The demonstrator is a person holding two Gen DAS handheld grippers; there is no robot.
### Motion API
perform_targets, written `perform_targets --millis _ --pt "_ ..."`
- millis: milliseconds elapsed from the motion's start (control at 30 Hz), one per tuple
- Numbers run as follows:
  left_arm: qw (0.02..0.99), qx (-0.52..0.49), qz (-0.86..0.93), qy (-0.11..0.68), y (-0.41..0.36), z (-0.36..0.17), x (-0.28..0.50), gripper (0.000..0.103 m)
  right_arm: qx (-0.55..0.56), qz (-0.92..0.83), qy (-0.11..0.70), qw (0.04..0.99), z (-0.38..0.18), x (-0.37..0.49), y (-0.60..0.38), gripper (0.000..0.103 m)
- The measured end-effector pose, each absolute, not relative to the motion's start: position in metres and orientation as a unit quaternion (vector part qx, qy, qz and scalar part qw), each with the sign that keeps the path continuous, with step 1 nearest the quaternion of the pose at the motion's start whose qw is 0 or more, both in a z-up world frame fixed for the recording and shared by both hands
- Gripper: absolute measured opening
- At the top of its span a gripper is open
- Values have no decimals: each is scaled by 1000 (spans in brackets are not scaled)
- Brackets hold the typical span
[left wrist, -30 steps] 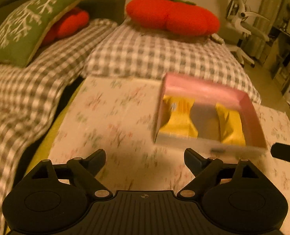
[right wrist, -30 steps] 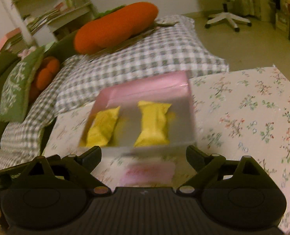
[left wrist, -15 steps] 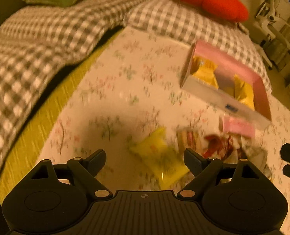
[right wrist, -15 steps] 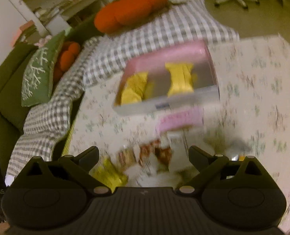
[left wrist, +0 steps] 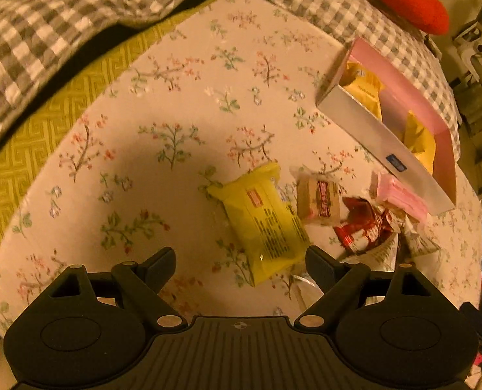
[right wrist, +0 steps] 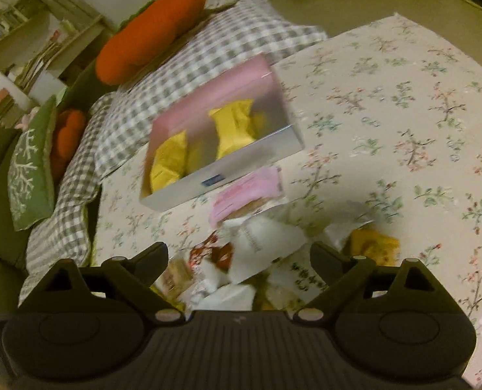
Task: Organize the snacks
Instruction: 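Withdraw both grippers from the box back toward the snack pile, then grasp a white printed packet with left gripper while right grasps another white packet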
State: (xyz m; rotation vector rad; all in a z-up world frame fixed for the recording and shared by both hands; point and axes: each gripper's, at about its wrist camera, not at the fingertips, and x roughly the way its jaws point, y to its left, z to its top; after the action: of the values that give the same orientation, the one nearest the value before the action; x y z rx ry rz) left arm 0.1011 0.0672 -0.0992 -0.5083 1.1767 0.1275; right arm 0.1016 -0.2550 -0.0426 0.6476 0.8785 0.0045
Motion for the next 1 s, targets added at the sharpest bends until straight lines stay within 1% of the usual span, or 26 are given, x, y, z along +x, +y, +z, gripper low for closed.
perform_targets --millis 67,167,467,633,733,800,833,867,900,933,1000 --pt "808 -239 41 537 60 -93 99 88 303 3 420 855 -45 104 -253 93" --pt "826 -198 10 528 41 -83 100 88 311 8 426 850 -46 105 -255 89" --pt "844 -117 -122 509 -22 -81 108 88 312 3 438 843 -48 105 -259 89" --pt "846 -57 -182 497 -55 -87 109 88 284 5 448 848 -51 114 -254 89" --pt "845 6 -191 499 -70 -98 110 80 259 10 455 852 -57 126 -252 88" --pt "845 10 -199 496 -68 -103 112 67 232 14 461 856 -59 134 -249 84" --pt "846 4 -200 495 -64 -104 113 63 219 17 463 859 -60 137 -247 82" --pt "847 -1 -199 492 -60 -105 115 53 201 24 465 862 -61 142 -244 81" --pt "849 -5 -195 490 -56 -107 116 47 188 30 466 864 -63 145 -242 78" --pt "848 -12 -197 491 -53 -109 120 45 179 34 468 865 -65 148 -241 75" --pt "850 -26 -199 487 -48 -108 118 42 172 46 469 865 -69 155 -237 73"
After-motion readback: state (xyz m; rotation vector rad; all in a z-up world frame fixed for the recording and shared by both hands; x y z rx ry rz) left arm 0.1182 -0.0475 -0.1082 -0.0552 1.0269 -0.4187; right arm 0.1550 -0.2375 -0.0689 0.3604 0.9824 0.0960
